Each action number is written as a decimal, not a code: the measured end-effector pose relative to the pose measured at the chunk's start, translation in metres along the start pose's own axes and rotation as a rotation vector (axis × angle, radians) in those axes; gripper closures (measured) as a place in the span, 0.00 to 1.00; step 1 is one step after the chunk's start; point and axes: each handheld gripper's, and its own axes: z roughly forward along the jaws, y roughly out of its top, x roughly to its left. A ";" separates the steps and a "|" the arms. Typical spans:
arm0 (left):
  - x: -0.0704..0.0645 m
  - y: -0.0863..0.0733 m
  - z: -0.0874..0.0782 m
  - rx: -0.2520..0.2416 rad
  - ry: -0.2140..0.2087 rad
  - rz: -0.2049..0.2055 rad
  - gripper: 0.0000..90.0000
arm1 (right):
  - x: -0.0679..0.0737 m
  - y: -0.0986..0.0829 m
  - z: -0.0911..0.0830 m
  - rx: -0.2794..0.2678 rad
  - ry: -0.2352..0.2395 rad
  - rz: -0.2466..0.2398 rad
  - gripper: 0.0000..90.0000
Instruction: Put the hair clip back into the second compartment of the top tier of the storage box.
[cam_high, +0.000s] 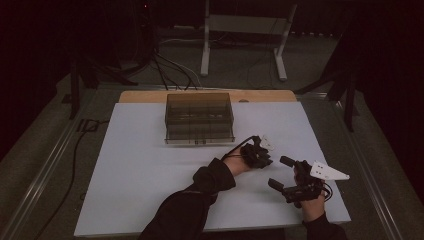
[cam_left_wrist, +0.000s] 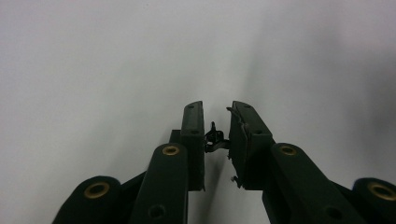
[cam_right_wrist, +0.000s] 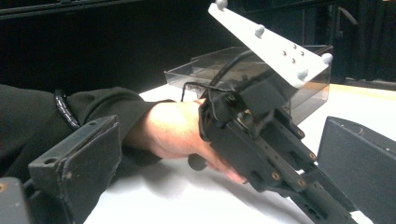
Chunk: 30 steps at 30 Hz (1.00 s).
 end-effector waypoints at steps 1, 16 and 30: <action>0.000 0.000 -0.002 0.000 0.001 0.001 0.86 | 0.000 0.000 0.000 0.000 0.000 0.000 0.00; -0.003 -0.011 -0.023 0.010 0.000 0.017 0.86 | -0.002 -0.001 0.001 0.007 -0.004 0.003 0.00; -0.006 -0.024 -0.052 0.018 -0.004 0.018 0.86 | -0.001 -0.002 0.003 0.013 -0.003 0.001 0.00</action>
